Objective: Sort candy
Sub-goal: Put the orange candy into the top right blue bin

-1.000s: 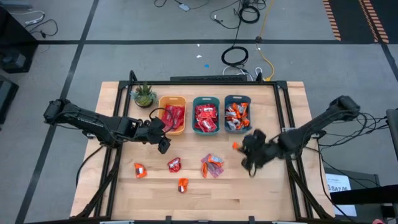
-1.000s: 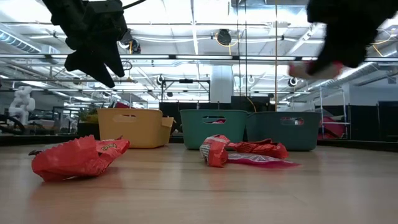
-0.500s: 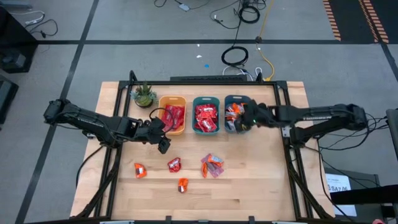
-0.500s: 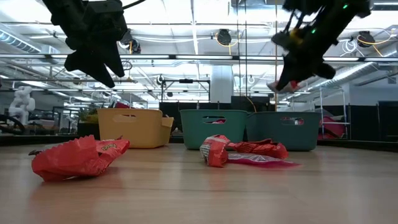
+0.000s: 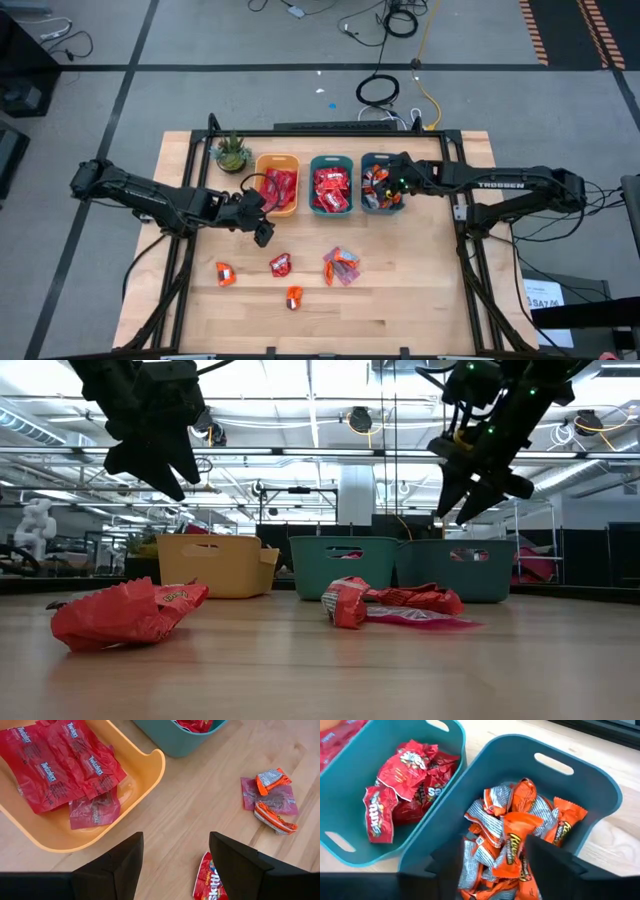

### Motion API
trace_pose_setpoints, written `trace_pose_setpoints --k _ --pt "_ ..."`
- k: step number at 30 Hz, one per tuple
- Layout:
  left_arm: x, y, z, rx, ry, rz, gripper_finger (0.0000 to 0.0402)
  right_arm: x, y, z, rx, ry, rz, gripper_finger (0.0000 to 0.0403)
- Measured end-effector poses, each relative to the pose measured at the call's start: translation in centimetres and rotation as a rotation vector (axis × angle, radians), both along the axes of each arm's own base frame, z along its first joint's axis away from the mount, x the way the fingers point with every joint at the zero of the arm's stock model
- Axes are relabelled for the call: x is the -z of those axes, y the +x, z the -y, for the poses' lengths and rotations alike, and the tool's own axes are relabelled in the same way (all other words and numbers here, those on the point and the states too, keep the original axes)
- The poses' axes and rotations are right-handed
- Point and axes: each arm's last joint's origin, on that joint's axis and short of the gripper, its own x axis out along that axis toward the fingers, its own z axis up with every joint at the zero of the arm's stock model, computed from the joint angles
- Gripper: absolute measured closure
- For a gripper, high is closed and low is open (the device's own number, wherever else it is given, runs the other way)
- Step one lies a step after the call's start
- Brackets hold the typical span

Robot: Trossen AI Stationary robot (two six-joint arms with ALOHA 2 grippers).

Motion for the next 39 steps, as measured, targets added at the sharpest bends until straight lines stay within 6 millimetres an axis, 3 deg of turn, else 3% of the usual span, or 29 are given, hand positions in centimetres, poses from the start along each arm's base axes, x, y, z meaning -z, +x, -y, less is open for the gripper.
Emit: trace_pose_setpoints --k 4,9,16,24,31,39 --pt "0.0 0.0 0.0 0.000 0.000 0.000 0.0166 -0.3 0.1 -0.1 0.006 0.061 0.068 0.0161" --pt "0.0 0.0 0.0 -0.002 -0.001 0.000 0.0166 -1.6 0.6 -0.8 -0.107 0.138 0.218 0.0131" --pt "0.0 0.0 0.0 -0.002 -0.001 0.000 0.0166 -2.6 1.0 -3.2 -0.227 0.136 0.299 0.0138" --pt "0.0 0.0 0.0 -0.002 -0.002 0.001 0.0166 -2.2 1.5 -7.9 -0.390 0.114 0.266 0.0164" --pt "0.0 0.0 0.0 -0.004 -0.004 0.003 0.0166 -0.1 2.7 -11.6 -0.595 0.057 0.161 0.0169" --pt "0.0 0.0 0.0 -0.007 -0.005 0.003 0.0166 4.7 6.3 -14.7 -0.817 -0.083 0.084 0.0170"
